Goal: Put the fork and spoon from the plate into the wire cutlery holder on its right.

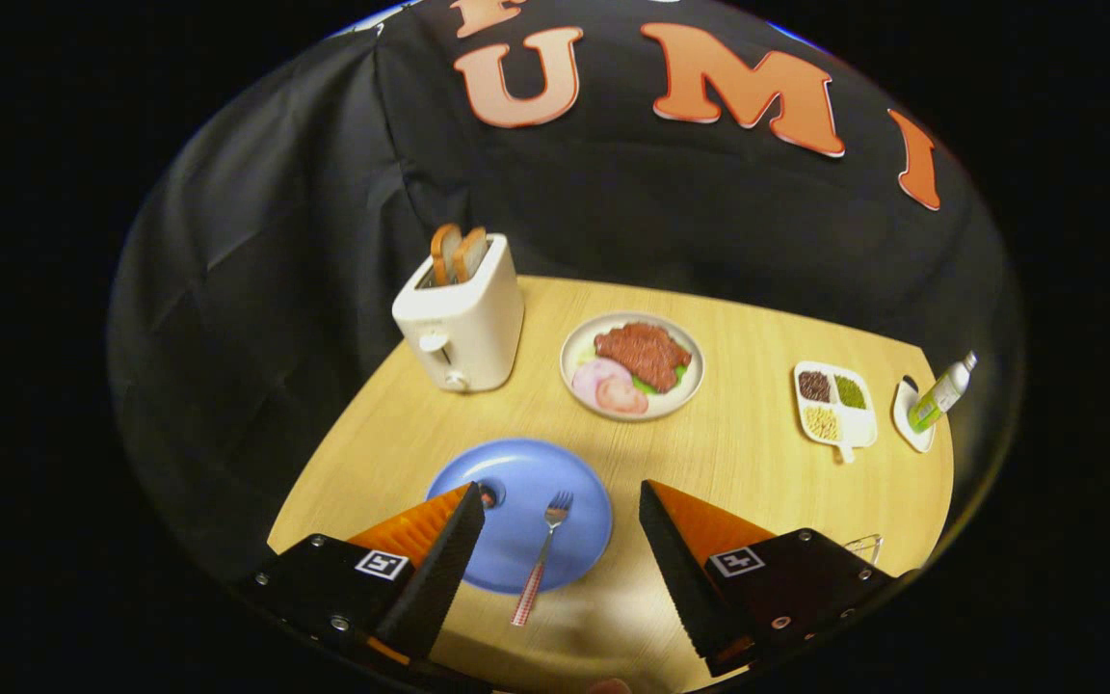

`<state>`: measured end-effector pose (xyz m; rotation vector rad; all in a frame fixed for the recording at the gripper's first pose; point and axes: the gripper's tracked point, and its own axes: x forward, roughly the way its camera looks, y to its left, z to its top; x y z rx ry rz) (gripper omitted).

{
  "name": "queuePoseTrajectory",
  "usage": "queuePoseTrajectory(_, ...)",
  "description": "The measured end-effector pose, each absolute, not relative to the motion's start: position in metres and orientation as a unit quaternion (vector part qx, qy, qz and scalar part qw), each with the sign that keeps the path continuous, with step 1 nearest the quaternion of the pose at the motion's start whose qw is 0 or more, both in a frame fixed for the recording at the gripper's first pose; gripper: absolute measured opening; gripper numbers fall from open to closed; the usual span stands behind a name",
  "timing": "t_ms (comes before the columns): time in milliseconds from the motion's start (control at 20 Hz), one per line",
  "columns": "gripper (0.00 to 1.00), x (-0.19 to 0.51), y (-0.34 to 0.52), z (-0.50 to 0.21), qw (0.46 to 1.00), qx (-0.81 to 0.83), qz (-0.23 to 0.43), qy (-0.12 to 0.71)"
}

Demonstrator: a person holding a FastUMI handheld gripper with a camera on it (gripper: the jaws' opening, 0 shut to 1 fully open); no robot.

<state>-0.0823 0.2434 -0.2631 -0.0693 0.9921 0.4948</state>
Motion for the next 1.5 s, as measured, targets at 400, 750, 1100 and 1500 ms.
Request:
queuePoseTrajectory(400,0.94,-0.129,0.261,-0.339,0.773,-0.053,0.227,0.590)
queuePoseTrajectory(750,0.77,-0.143,0.260,-0.371,0.743,-0.086,0.198,0.633)
queuePoseTrajectory(1100,0.32,-0.147,0.259,-0.383,0.724,-0.095,0.160,0.664)
queuePoseTrajectory(1500,0.08,-0.136,0.254,-0.378,0.729,-0.087,0.158,0.660)
